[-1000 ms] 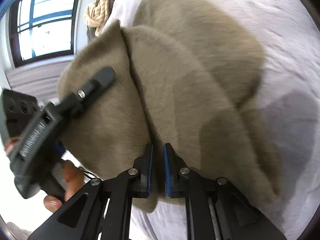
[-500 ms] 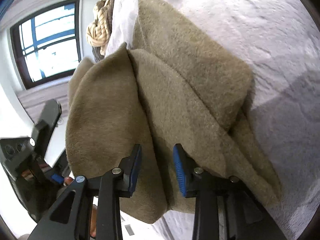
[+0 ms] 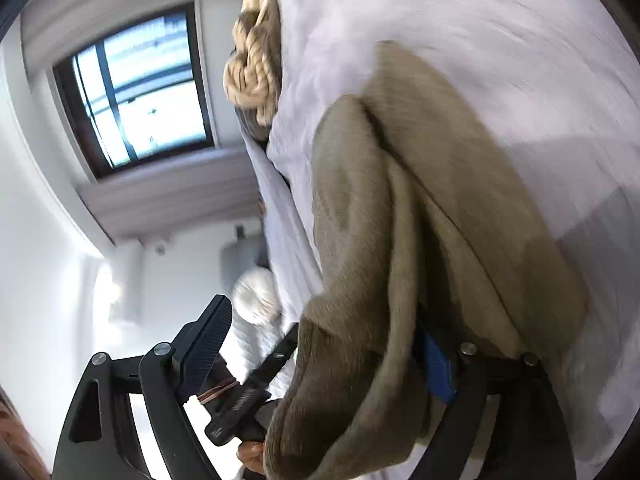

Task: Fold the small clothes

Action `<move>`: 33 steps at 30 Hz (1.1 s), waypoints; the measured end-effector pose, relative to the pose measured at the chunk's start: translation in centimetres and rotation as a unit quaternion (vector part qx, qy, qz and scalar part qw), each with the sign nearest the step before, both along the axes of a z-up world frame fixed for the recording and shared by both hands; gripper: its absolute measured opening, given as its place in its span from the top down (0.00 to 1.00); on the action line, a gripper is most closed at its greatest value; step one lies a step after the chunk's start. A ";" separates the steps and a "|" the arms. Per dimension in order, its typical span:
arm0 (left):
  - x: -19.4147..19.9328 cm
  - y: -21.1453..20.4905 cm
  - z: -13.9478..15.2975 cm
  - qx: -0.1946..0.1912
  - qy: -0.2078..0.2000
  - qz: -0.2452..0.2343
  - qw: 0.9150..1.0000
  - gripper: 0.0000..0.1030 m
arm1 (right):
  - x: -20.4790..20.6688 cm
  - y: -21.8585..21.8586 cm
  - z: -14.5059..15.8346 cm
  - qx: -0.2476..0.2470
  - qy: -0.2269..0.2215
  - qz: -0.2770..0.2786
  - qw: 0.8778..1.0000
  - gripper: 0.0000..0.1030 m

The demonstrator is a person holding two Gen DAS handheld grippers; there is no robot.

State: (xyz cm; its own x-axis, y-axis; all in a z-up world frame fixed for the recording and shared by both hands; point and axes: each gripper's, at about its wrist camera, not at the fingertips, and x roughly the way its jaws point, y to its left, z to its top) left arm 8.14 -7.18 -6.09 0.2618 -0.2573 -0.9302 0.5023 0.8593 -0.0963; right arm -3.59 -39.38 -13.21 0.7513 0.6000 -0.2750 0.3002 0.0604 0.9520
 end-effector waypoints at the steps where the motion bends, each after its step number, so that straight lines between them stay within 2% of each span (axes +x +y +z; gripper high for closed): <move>1: 0.0 0.3 -0.6 0.006 0.007 0.007 1.000 0.17 | 1.0 -0.1 0.7 -0.025 0.005 0.019 0.999 0.15; 5: -0.3 1.3 -2.1 -0.004 0.028 0.030 0.999 0.17 | 3.5 0.5 2.1 -0.122 0.051 0.075 0.988 0.17; 6: -0.4 1.3 -2.2 -0.005 0.027 0.032 0.999 0.17 | 4.2 0.6 2.5 -0.142 0.064 0.083 0.984 0.33; 7: -0.4 1.2 -2.2 -0.003 0.026 0.032 0.999 0.17 | 4.7 0.8 2.5 -0.165 0.080 0.092 0.979 0.67; 8: -0.4 1.2 -2.1 -0.001 0.024 0.033 0.999 0.17 | 5.2 1.1 2.7 -0.197 0.101 0.103 0.970 0.78; 9: -0.4 1.0 -1.9 0.002 0.022 0.031 0.999 0.17 | 5.4 1.4 3.1 -0.221 0.109 0.107 0.963 0.79; 10: -0.5 0.8 -1.7 0.001 0.021 0.026 0.999 0.17 | 5.5 1.6 3.9 -0.237 0.099 0.100 0.961 0.81; 11: -0.6 0.6 -1.2 -0.003 0.019 0.021 1.000 0.17 | 4.8 1.8 5.5 -0.250 0.064 0.087 0.962 0.81; 13: -1.2 0.3 -0.1 -0.019 0.007 0.003 1.000 0.17 | 3.6 1.7 7.2 -0.276 0.028 0.066 0.959 0.81; 15: -1.8 -0.8 0.1 -0.020 -0.002 -0.021 1.000 0.17 | 2.2 1.4 7.9 -0.293 0.021 0.045 0.955 0.81; 16: -2.1 -1.2 -0.1 -0.015 -0.002 -0.030 0.999 0.17 | 1.2 1.1 7.6 -0.295 0.030 0.040 0.954 0.81; 18: -2.5 -2.3 -1.4 -0.001 0.010 -0.044 0.999 0.17 | 0.1 0.4 5.1 -0.303 0.080 0.039 0.949 0.81; 19: -2.6 -2.5 -2.0 0.004 0.016 -0.045 0.999 0.15 | -0.6 0.0 3.2 -0.299 0.122 0.047 0.945 0.80; 20: -2.6 -2.6 -2.8 0.008 0.025 -0.044 0.999 0.15 | -0.9 -0.2 2.1 -0.291 0.146 0.050 0.944 0.79; 21: -2.7 -2.6 -3.0 0.007 0.030 -0.043 0.999 0.15 | -1.2 -0.5 1.5 -0.274 0.152 0.045 0.948 0.79; 22: -2.6 -2.3 -3.0 0.003 0.033 -0.038 0.999 0.15 | -1.9 -0.7 1.5 -0.263 0.150 0.032 0.952 0.78; 26: -2.3 -1.3 -2.4 0.001 0.037 -0.038 0.999 0.15 | -3.7 -1.0 3.3 -0.296 0.181 0.006 0.938 0.78; 28: -2.3 -0.8 -1.6 0.006 0.035 -0.042 0.998 0.15 | -4.9 -1.2 4.1 -0.299 0.193 -0.004 0.934 0.73; 31: -2.4 -0.3 -0.7 -0.006 0.038 -0.052 0.998 0.15 | -6.6 -0.9 5.8 -0.306 0.180 -0.011 0.935 0.73; 33: -2.9 -0.3 -0.4 -0.023 0.053 -0.064 0.996 0.15 | -6.2 -0.5 7.3 -0.313 0.172 -0.017 0.934 0.73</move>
